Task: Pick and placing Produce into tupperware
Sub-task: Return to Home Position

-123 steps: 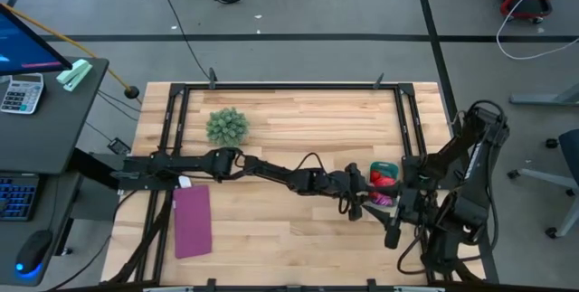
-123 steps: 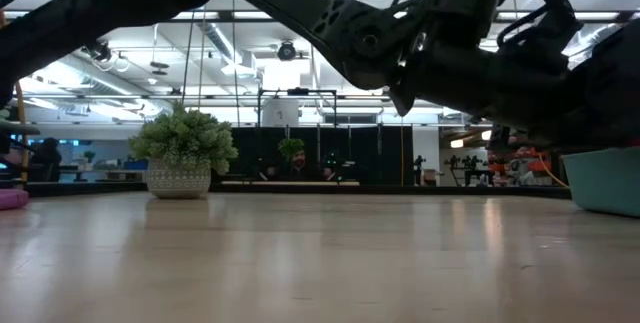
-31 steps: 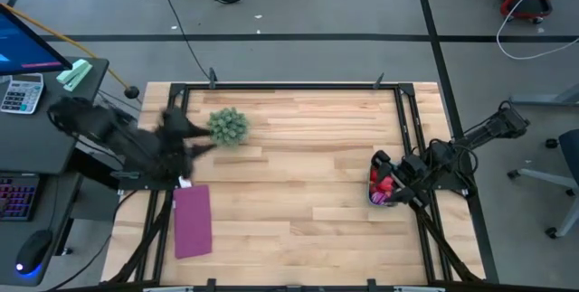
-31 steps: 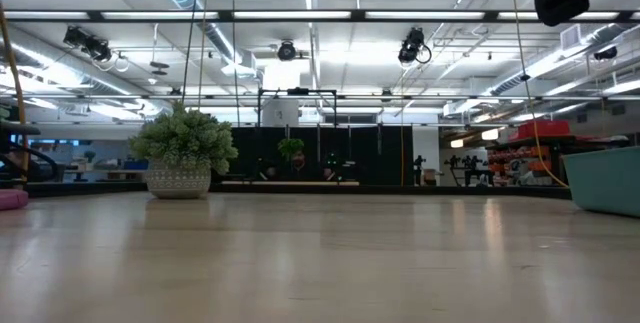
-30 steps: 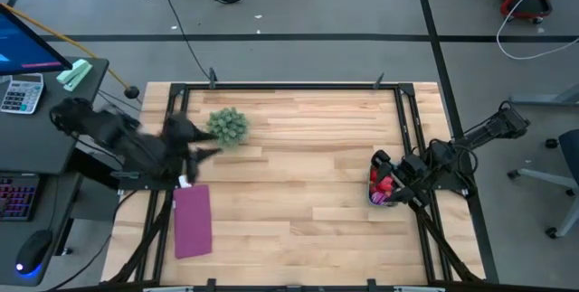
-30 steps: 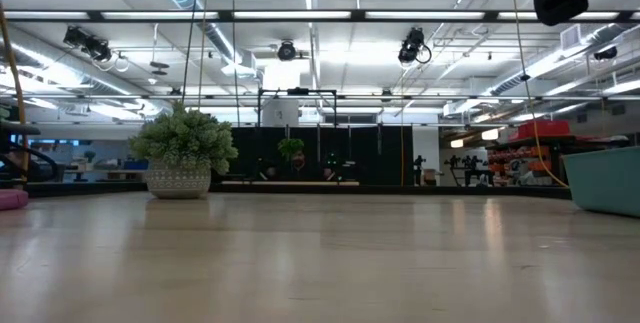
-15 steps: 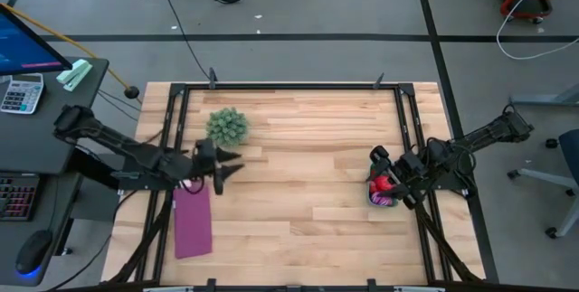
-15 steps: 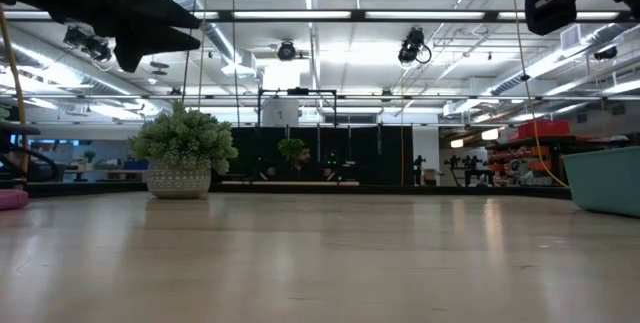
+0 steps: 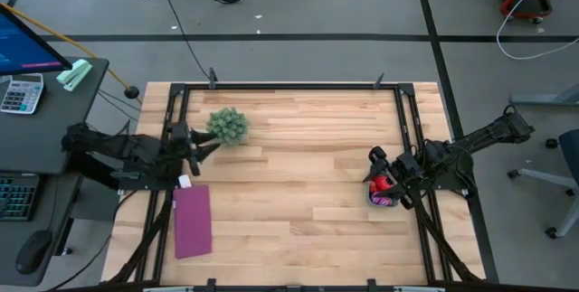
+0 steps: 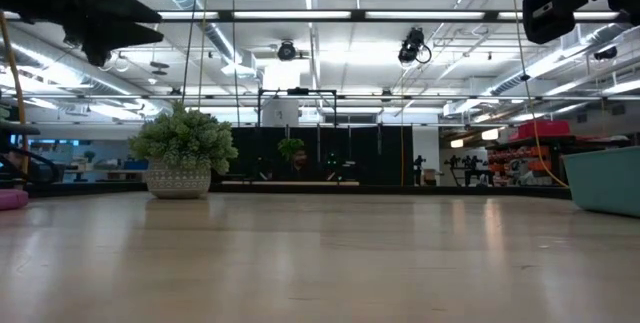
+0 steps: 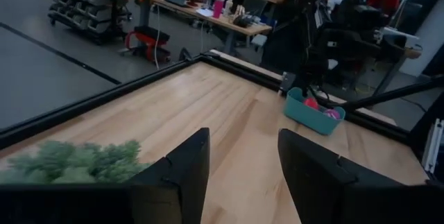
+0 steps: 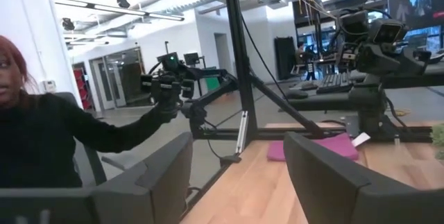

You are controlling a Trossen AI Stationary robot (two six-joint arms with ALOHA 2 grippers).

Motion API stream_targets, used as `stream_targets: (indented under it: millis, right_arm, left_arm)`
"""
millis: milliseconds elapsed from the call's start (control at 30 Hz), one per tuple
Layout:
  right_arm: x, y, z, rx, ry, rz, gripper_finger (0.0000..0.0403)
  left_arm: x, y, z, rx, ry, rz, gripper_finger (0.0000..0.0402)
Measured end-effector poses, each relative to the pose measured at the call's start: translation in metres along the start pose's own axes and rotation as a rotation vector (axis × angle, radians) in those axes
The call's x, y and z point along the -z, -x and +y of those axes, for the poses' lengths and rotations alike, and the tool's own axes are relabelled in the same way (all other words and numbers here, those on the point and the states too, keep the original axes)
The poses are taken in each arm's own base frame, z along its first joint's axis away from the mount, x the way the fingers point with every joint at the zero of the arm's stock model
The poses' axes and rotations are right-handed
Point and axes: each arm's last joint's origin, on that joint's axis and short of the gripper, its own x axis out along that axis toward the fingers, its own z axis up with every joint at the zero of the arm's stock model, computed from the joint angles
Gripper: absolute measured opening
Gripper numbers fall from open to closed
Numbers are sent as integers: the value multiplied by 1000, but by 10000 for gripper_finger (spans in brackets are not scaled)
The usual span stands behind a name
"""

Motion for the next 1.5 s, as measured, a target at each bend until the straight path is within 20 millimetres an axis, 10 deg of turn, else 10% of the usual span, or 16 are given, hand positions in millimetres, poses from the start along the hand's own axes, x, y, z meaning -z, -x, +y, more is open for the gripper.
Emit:
stream_targets:
  millis: [1500]
  right_arm:
    - [-13,8,-7,-211,32,-38,236]
  left_arm:
    - [-4,12,3,167,61,4,181]
